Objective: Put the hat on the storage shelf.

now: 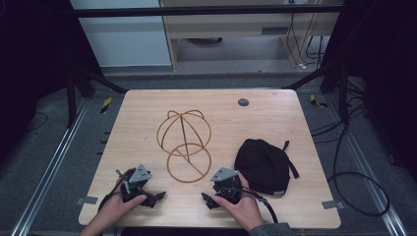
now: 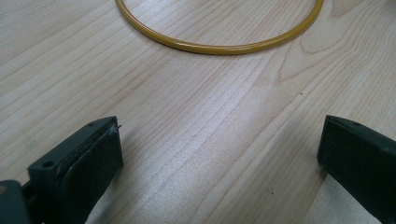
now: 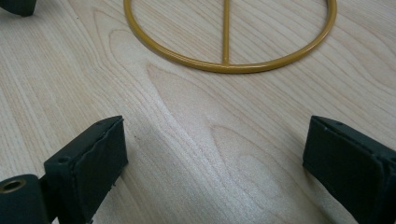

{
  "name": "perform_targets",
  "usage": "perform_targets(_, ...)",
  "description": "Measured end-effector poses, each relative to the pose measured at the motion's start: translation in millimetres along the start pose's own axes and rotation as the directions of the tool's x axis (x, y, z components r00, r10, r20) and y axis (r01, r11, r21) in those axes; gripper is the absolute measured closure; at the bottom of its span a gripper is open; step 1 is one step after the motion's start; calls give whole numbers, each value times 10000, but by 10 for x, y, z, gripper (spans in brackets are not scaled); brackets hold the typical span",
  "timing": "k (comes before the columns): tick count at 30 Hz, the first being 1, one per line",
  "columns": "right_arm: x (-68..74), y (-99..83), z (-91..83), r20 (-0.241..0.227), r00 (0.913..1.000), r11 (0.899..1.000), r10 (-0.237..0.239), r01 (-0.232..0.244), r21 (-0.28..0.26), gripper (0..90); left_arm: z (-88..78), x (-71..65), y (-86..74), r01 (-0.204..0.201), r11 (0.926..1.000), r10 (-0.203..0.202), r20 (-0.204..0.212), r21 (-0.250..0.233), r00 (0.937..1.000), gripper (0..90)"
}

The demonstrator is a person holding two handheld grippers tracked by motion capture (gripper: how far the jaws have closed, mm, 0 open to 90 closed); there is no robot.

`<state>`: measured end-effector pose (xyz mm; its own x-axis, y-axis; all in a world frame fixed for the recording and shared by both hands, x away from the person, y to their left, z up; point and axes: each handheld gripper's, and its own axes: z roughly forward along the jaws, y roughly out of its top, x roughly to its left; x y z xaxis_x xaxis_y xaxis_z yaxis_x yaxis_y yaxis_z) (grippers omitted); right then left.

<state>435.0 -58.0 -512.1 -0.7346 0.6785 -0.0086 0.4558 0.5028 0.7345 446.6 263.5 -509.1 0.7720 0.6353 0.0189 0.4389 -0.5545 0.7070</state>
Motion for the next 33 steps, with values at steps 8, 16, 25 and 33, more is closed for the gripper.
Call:
perform_targets(8,7,3,3,117,9999,9999,122,-122,-2,64,3,-2,3,-3,10000,3,-4,-1,10000,0)
perform_targets(16,32,73,-109,1089,9934,9992,370,-381,86,108,3,0,3,-26,10000,26,-9,3,10000,0)
perform_targets(25,-85,88,-642,2227,9711,9950,854,-715,-698,88,1,-9,0,48,10000,-48,-16,-5,10000,0)
perform_targets(33,-392,-149,-1130,3781,8988,9733,2219,-1808,-1416,103,1,-9,0,47,10000,-47,-16,-5,10000,0)
